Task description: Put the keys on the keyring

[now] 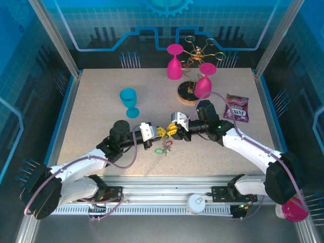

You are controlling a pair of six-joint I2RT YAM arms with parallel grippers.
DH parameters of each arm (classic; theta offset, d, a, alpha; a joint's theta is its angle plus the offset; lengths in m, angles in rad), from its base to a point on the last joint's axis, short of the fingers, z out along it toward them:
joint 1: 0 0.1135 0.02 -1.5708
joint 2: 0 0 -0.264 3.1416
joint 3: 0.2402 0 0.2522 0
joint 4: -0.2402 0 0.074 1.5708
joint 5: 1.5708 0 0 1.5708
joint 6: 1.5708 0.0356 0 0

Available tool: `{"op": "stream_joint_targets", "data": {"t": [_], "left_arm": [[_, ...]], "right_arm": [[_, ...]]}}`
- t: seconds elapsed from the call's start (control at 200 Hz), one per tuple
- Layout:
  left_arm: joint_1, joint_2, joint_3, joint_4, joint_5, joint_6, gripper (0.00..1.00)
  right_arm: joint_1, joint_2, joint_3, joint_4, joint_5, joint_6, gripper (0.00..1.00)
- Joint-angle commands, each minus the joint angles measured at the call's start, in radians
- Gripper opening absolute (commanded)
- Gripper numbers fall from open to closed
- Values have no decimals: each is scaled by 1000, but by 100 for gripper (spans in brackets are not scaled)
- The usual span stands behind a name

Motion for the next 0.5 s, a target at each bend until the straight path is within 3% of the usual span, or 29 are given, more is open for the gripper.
{"op": "stream_joint_targets", "data": {"t": [0.0,0.145,0.27,0.355,0.49], "left_arm": [[7,6,2,54,30,-12,0],[7,10,2,82,38,-30,0],[7,8,10,34,4,-14,0],[-5,3,52,-102,-86,55,22],[-25,4,115,-277,-147,171,20]], "right_arm": [[-5,-13,-8,25,-28,-3,19],[-2,3,1,34,-46,3,0],[-2,-4,12,25,-42,0,0],[5,-9,27,-56,-15,-37,0],[65,29,156,-275,111,-164,0]]}}
